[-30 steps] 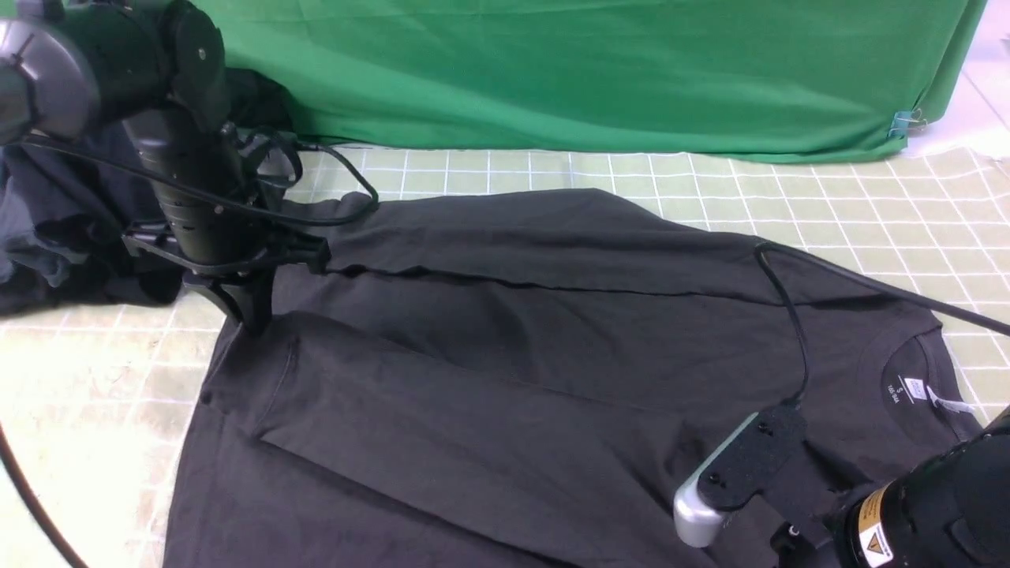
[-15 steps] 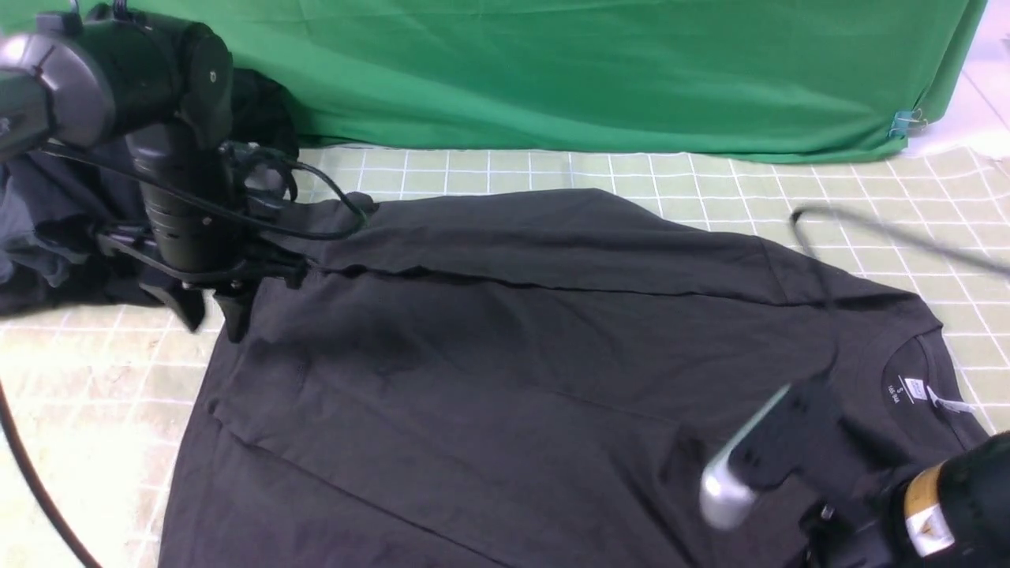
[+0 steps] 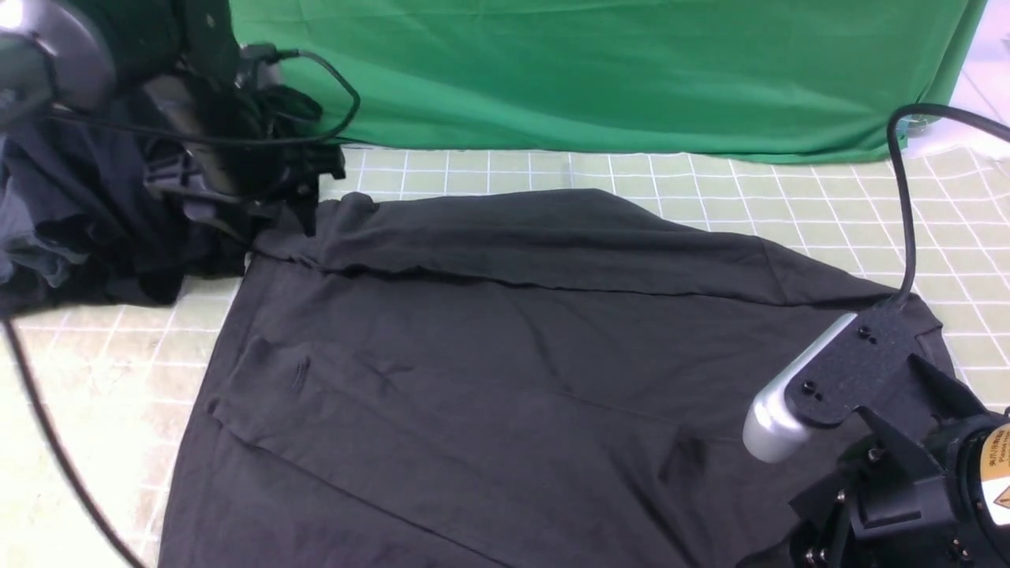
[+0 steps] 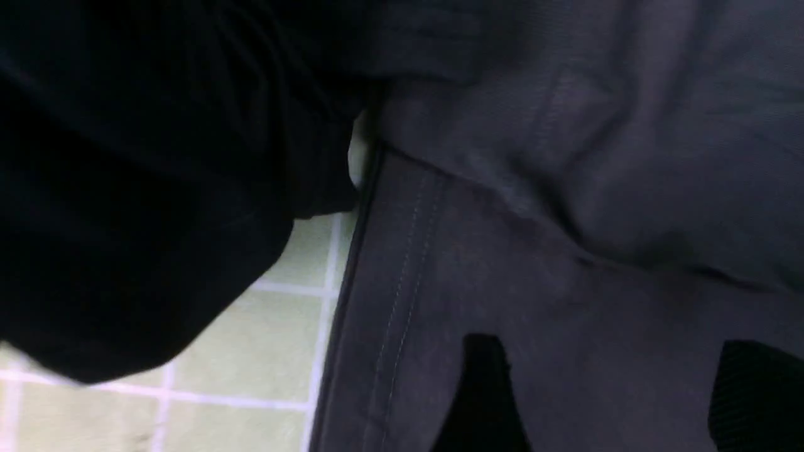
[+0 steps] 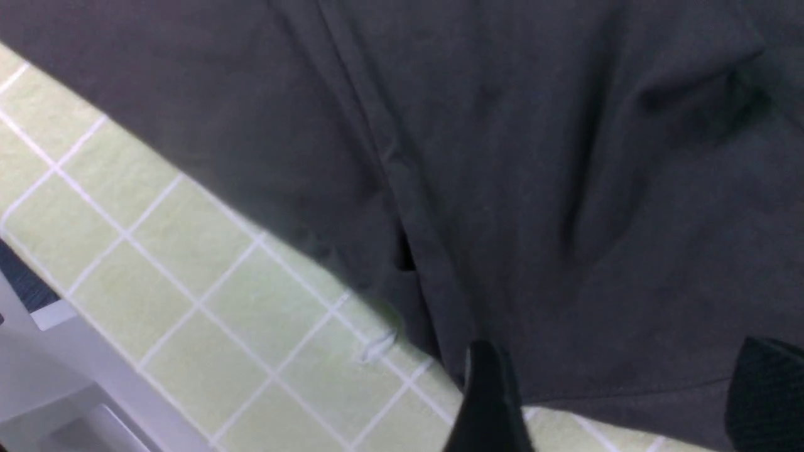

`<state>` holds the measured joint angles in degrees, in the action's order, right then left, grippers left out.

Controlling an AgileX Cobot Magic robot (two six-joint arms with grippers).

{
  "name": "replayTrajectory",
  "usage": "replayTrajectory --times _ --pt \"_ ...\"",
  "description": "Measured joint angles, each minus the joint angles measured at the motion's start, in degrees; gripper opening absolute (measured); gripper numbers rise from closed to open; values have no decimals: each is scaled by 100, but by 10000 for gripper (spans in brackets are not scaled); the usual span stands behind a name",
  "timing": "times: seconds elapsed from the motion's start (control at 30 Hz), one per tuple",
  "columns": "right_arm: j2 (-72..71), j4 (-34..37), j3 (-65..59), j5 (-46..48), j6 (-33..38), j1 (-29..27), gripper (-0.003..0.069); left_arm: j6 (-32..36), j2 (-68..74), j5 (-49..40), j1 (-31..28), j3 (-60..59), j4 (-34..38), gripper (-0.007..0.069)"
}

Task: Fold a long-sleeved shirt over a green coffee tablecloth.
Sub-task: 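Grab the top left corner of the dark shirt with the left gripper, then fold the left side of the dark shirt inward over its body with the left gripper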

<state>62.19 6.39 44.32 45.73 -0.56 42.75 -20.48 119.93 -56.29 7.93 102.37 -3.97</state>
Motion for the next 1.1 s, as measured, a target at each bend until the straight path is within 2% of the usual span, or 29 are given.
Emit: replayTrajectory --times 0.17,0.4,0.5,0.63,0.67,0.7,0.93,1.1 --pt "0 0 0 -13 -11 0 466 -660 600 175 0 271 25 442" --pt "0 0 0 -13 -13 0 466 -974 1028 290 0 721 25 414" --pt "0 0 0 -13 -13 0 466 -976 1095 363 0 769 -21 347" --pt "0 0 0 -13 -13 0 466 -758 1130 339 -67 811 31 98" --pt "0 0 0 -13 -13 0 466 -758 1130 339 -67 817 45 88" --pt "0 -2 0 -13 -13 0 466 -483 1136 134 -115 884 135 31" --pt "0 -2 0 -13 -18 0 466 207 934 -1032 -70 1476 346 7" --pt "0 -8 0 -13 -29 0 466 277 393 -1233 94 1249 290 7"
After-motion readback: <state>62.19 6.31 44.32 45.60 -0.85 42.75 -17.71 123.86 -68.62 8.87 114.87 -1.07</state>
